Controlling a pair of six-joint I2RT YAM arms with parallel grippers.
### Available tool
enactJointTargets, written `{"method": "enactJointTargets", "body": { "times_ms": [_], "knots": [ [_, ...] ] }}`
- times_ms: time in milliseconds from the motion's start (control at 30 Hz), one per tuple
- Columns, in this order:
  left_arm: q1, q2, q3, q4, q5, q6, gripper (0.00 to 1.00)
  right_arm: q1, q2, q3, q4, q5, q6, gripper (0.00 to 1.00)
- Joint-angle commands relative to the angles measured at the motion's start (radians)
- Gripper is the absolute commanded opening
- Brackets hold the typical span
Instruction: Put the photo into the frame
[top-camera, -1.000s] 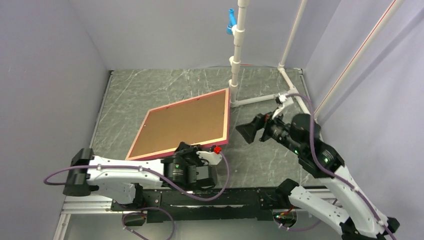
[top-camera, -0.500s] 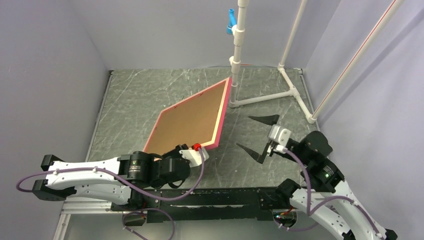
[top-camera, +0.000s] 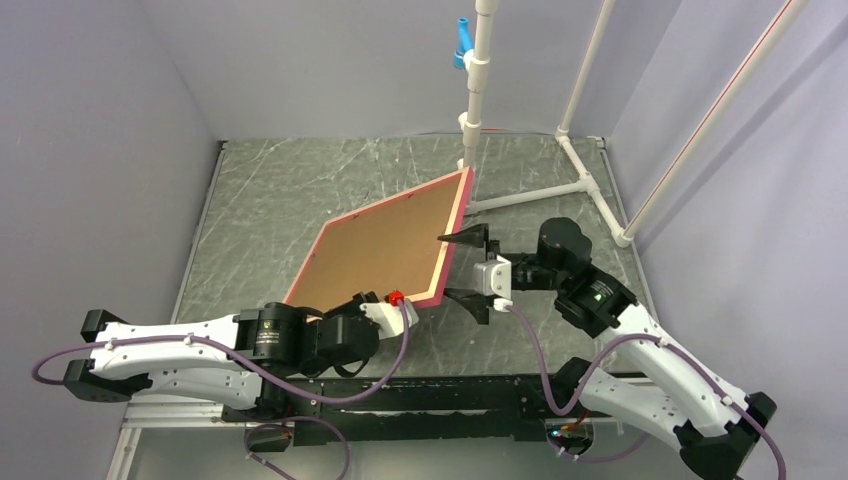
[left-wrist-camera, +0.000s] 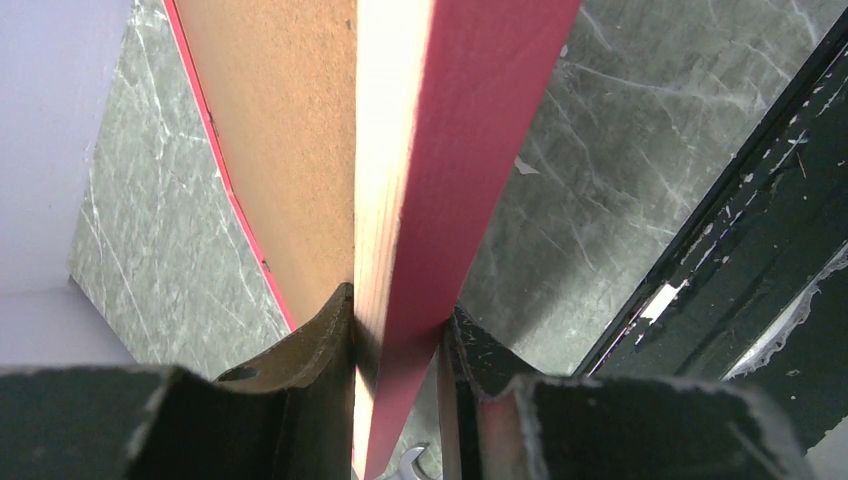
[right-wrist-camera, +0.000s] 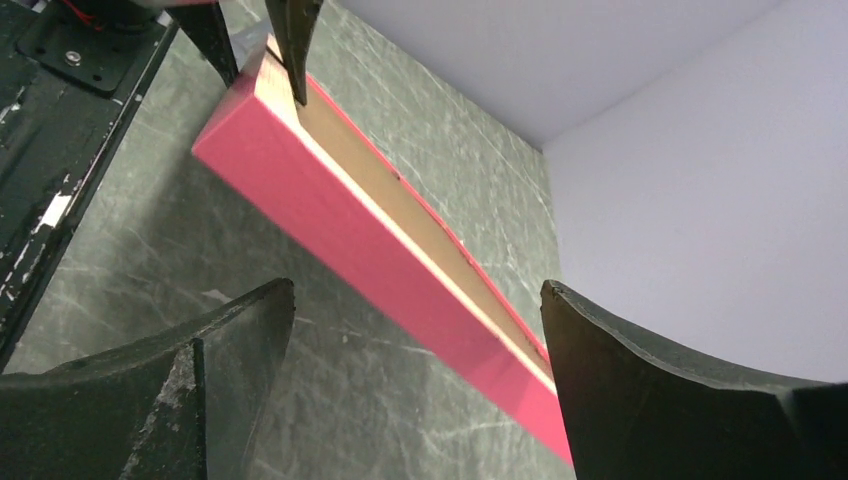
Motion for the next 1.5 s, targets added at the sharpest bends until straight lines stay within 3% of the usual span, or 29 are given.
{"method": "enactJointTargets", "body": {
  "times_ms": [0, 333, 467, 533, 600, 667, 800, 900, 1033, 1267, 1467],
  "knots": [
    [-0.016, -0.018, 0.015, 0.151, 0.161, -0.111, 0.0, 0.024, 0.044, 0.094, 0.011, -0.125, -0.149, 0.9],
    [-0.016, -0.027, 0.014, 0.133, 0.128, -0.132, 0.0, 0.059, 0.151, 0.199, -0.124, -0.255, -0.263, 0.52],
    [-0.017, -0.028, 0.029, 0.109, 0.092, -0.16, 0.04, 0.066, 0.159, 0.213, -0.149, -0.275, -0.279, 0.25],
    [-0.017, -0.031, 0.034, 0.098, 0.072, -0.173, 0.07, 0.068, 0.16, 0.22, -0.164, -0.284, -0.284, 0.01],
    [-0.016, -0.033, 0.041, 0.082, 0.05, -0.19, 0.1, 0.071, 0.151, 0.218, -0.16, -0.288, -0.275, 0.0],
    [-0.016, -0.035, 0.049, 0.057, 0.028, -0.211, 0.2, 0.073, 0.144, 0.215, -0.151, -0.292, -0.253, 0.0],
    [-0.016, -0.045, 0.069, 0.001, -0.022, -0.276, 0.67, 0.075, 0.136, 0.228, -0.163, -0.307, -0.204, 0.0],
    [-0.016, -0.066, 0.088, 0.007, -0.027, -0.285, 0.85, 0.078, 0.129, 0.223, -0.156, -0.299, -0.135, 0.0],
    [-0.017, -0.095, 0.14, 0.035, -0.042, -0.284, 0.94, 0.078, 0.101, 0.18, -0.039, -0.263, 0.034, 0.0],
    [-0.017, -0.156, 0.254, 0.102, -0.076, -0.302, 0.98, 0.078, 0.055, 0.114, 0.157, -0.208, 0.312, 0.0],
    [-0.016, -0.266, 0.23, 0.246, -0.061, -0.335, 0.99, 0.078, 0.019, 0.053, 0.335, -0.202, 0.542, 0.0]
  ]
}}
